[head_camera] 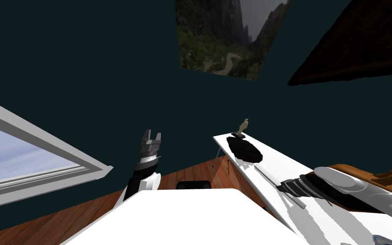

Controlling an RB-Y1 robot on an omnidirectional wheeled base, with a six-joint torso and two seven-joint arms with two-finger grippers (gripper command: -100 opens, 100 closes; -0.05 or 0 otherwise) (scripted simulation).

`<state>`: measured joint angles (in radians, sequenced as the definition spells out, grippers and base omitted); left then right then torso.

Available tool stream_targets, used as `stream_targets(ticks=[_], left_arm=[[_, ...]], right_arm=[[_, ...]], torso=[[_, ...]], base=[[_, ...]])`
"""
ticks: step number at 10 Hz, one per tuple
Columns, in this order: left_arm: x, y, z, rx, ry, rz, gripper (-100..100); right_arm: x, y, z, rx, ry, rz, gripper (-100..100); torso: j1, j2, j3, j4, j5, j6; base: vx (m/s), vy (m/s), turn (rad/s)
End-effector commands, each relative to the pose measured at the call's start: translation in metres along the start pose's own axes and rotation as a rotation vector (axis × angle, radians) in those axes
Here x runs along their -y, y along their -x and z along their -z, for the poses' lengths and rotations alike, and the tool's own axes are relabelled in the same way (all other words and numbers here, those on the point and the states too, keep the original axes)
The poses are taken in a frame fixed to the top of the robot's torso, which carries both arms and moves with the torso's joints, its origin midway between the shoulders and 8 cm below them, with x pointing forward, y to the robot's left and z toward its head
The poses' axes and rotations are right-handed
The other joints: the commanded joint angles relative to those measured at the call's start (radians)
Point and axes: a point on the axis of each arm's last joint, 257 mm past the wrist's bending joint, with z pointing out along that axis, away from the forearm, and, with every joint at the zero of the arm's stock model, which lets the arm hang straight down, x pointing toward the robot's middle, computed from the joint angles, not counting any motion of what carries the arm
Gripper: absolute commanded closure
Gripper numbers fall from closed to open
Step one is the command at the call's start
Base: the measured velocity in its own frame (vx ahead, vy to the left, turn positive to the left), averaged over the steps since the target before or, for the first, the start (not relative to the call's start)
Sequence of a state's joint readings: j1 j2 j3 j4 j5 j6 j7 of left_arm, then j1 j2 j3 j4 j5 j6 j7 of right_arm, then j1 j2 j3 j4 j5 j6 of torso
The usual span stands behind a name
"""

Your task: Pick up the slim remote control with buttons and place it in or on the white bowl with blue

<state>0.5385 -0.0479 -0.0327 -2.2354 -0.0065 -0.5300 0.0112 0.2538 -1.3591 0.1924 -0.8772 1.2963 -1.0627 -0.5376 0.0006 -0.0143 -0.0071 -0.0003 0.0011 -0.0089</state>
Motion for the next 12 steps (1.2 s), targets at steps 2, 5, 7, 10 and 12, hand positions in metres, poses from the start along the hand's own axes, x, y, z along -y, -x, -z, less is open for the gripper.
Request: stream_targets(ticks=[2, 5, 7, 10, 12], left_arm=[[0.0, 0.0, 0.0, 0.0, 0.0, 0.0, 0], [0.0, 0.0, 0.0, 0.0, 0.0, 0.0, 0], [0.0, 0.0, 0.0, 0.0, 0.0, 0.0, 0], [0.0, 0.0, 0.0, 0.0, 0.0, 0.0, 0], [0.0, 0.0, 0.0, 0.0, 0.0, 0.0, 0]], right_arm=[[0.0, 0.0, 0.0, 0.0, 0.0, -0.001, 100], [0.003, 0.005, 0.012, -0.009, -0.007, 0.004, 100], [0.006, 0.012, 0.025, -0.018, -0.012, 0.013, 100], [0.017, 0.03, 0.041, 0.01, -0.042, 0.03, 100], [0.026, 0.049, 0.062, 0.035, -0.069, 0.054, 100]], torso=[[0.0, 0.0, 0.0, 0.0, 0.0, 0.0], [0.0, 0.0, 0.0, 0.0, 0.0, 0.0], [0.004, -0.001, 0.0, 0.0, 0.002, 0.0], [0.002, -0.001, 0.0, 0.0, 0.002, -0.001], [0.008, -0.001, 0.0, 0.001, 0.005, -0.004]], base=[[0.0, 0.0, 0.0], [0.002, 0.006, -0.014], [0.013, 0.043, -0.033], [0.0, 0.024, -0.004], [-0.01, 0.081, -0.007]])
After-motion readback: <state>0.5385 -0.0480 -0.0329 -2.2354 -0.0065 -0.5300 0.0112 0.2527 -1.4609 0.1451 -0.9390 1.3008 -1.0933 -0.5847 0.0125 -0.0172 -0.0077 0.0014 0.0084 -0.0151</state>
